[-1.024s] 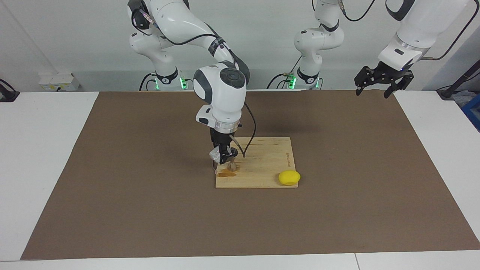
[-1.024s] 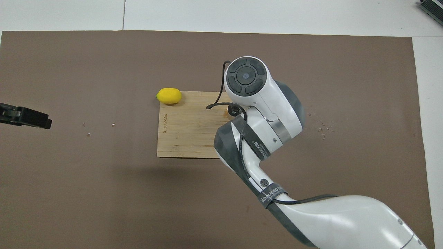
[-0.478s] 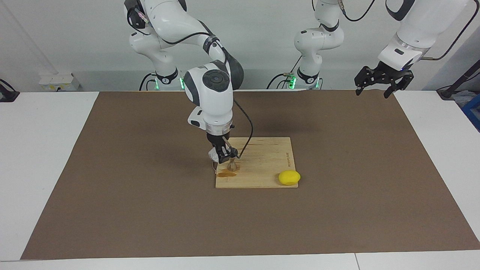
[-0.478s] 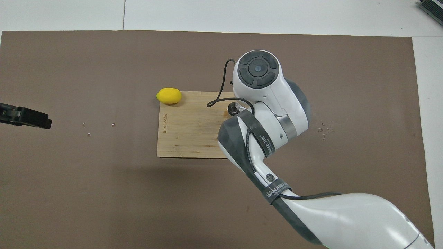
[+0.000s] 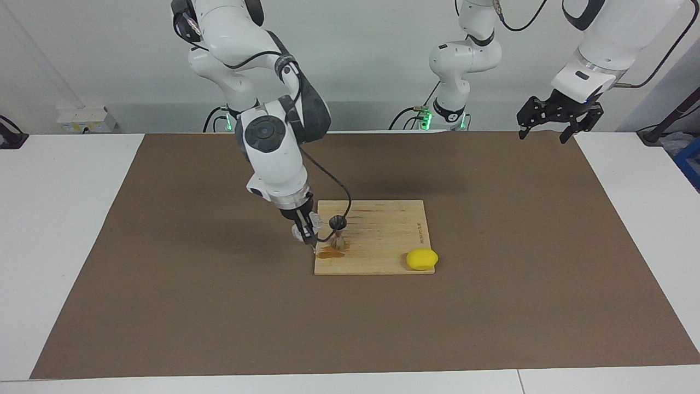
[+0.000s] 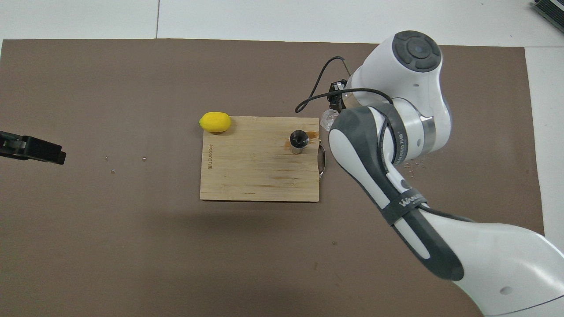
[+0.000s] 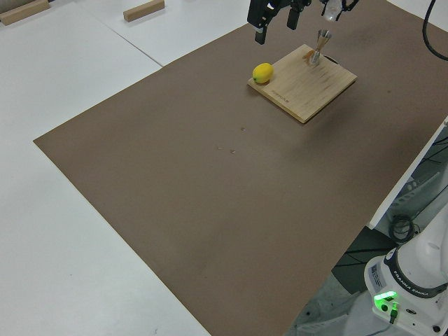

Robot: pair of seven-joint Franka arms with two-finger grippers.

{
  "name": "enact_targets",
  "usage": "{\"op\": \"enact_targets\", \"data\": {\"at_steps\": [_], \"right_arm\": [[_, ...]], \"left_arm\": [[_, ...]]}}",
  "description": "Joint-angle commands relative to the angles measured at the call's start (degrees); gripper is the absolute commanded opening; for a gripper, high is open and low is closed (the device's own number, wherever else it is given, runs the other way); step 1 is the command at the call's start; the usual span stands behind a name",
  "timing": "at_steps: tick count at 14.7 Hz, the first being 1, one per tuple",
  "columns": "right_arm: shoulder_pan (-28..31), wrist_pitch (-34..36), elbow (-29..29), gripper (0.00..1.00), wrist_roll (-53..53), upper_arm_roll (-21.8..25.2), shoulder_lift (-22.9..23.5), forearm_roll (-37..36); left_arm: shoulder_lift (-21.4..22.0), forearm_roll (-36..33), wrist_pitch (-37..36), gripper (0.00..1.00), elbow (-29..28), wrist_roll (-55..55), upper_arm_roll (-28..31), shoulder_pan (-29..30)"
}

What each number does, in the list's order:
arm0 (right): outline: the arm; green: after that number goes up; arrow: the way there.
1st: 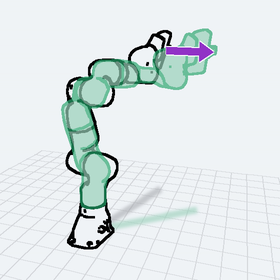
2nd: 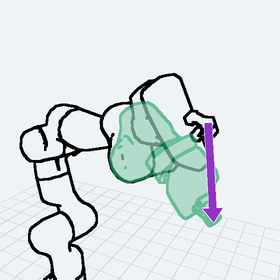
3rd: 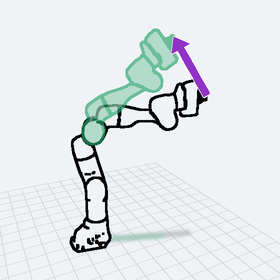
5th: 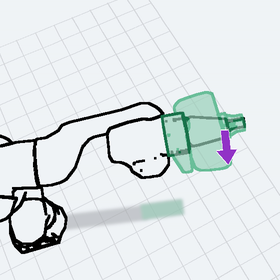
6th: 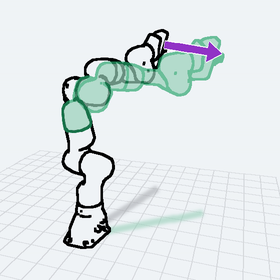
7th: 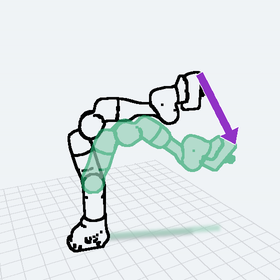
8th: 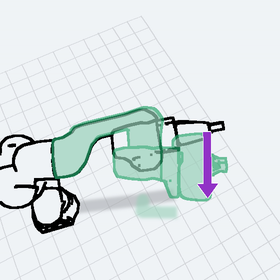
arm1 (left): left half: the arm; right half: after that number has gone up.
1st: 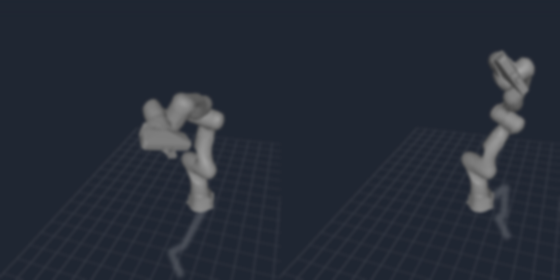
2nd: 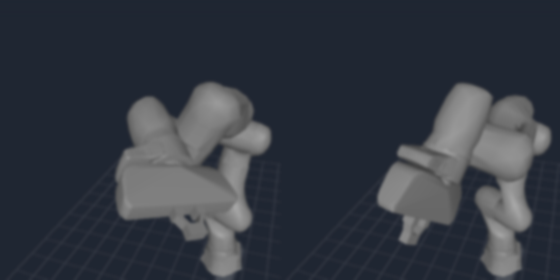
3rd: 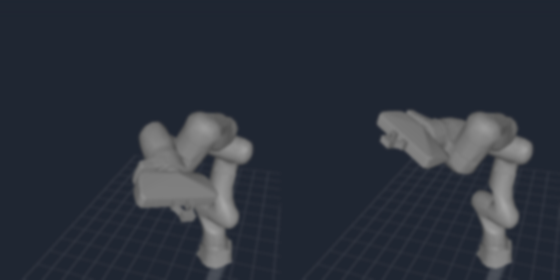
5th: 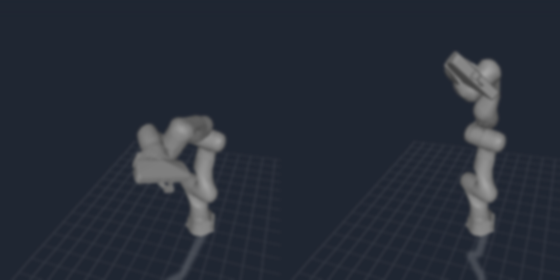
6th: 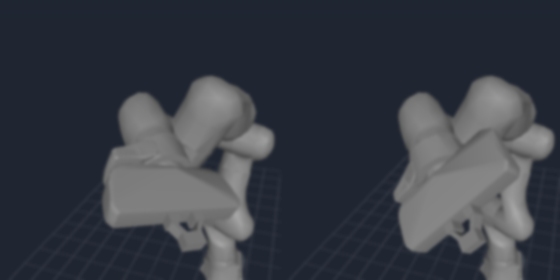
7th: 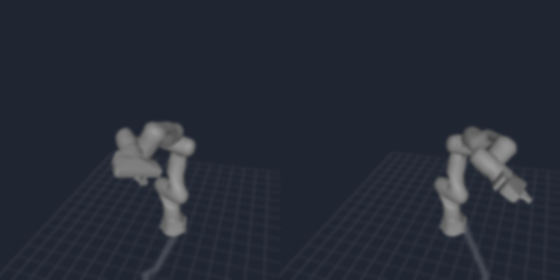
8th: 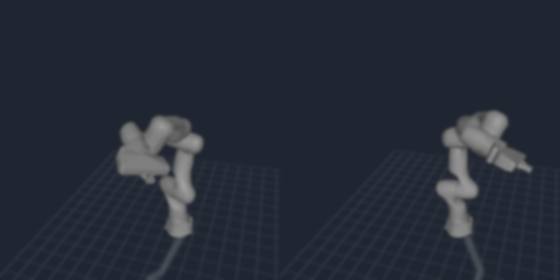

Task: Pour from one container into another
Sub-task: 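Bring the clear glass back toward its starting spot with the right gripper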

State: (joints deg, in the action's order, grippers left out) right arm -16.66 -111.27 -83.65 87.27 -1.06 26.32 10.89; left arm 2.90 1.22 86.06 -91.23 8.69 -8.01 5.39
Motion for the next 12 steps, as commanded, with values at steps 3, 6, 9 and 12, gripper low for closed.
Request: {"op": "enact_targets", "data": {"at_steps": [3,6,9,12], "right_arm": [[7.68,-0.69,-8.0,0.0,-8.51,-0.61,-3.72,11.06],[12.6,-3.5,-15.11,0.0,-12.63,-0.61,-6.27,15.55],[16.82,-5.7,-22.5,0.0,-22.12,-0.34,-9.08,21.44],[21.05,-9.04,-27.7,0.0,-28.97,-0.43,-9.88,25.22]], "left_arm": [[1.5,-0.78,0.95,1.0,-1.67,-0.17,-0.08,0.15],[1.5,-0.78,0.95,1.0,-1.67,-0.17,-0.08,0.15],[1.5,-0.78,0.95,1.0,-1.67,-0.17,-0.16,0.15],[1.5,-0.78,0.95,1.0,-1.67,-0.17,-0.08,0.15]]}}
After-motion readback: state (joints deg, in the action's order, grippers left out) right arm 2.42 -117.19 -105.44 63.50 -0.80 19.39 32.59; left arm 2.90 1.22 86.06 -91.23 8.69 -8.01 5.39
